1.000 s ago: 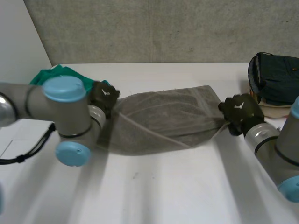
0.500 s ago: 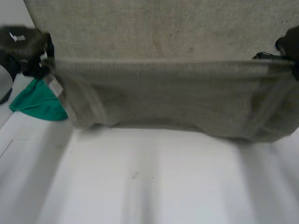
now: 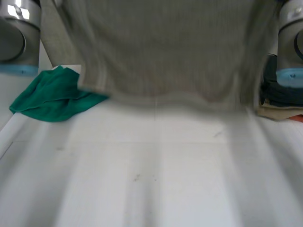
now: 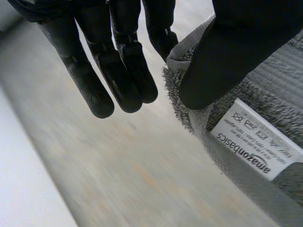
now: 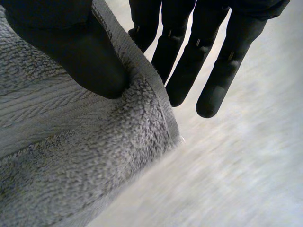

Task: Fold the laundry.

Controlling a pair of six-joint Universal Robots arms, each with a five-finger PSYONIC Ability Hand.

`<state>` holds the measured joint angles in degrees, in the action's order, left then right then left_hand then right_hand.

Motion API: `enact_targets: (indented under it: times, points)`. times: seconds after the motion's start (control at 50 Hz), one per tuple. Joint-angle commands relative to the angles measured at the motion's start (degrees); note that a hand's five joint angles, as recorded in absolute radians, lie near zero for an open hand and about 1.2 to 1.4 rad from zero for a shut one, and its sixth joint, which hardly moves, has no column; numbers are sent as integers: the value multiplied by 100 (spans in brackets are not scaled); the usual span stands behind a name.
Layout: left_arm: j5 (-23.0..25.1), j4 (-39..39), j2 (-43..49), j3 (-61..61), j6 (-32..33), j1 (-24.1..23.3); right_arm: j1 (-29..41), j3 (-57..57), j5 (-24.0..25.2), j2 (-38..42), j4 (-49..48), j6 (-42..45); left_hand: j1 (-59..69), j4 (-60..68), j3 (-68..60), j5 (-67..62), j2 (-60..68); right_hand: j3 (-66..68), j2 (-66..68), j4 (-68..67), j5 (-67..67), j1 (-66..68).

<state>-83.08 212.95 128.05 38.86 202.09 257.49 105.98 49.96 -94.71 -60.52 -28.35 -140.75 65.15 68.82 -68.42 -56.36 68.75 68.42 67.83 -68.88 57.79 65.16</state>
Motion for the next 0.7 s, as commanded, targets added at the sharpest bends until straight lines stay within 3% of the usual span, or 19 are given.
enact_targets:
  times: [0.02, 0.14, 0.28, 0.42, 0.54, 0.7]
  points:
    - [-85, 520, -52, 42, -424, -6, 54, 189, 22, -21, -743, -189, 1485, 1118, -1158, -1364, 1125, 1158, 1217, -1112, 1221, 1484]
    - [46, 511, -166, 1656, -513, 38, 19, 795, 119, 14, -172, -549, 1485, 1118, -1158, -1364, 1125, 1158, 1217, -1112, 1221, 1484]
    - [275, 502, -254, 3214, -469, 38, -25, 1604, 795, 436, 391, -611, 1485, 1118, -1158, -1364, 1125, 1158, 1217, -1112, 1221, 1484]
    - [284, 169, -394, 4506, -302, 29, -34, 2070, 892, 805, 1155, -480, 1485, 1118, -1158, -1364, 1125, 1158, 1217, -1112, 1221, 1484]
    - [284, -1367, -1474, 5737, 532, 99, -43, 2588, 884, 569, 2376, -129, 1485, 1118, -1158, -1364, 1125, 1158, 1217, -1112, 1221, 1484]
    - [222, -4206, -3346, 7223, 2087, 371, -244, 4282, 445, -1107, 4739, 1196, 1485, 1118, -1158, -1364, 1125, 1158, 1217, -1112, 1221, 1484]
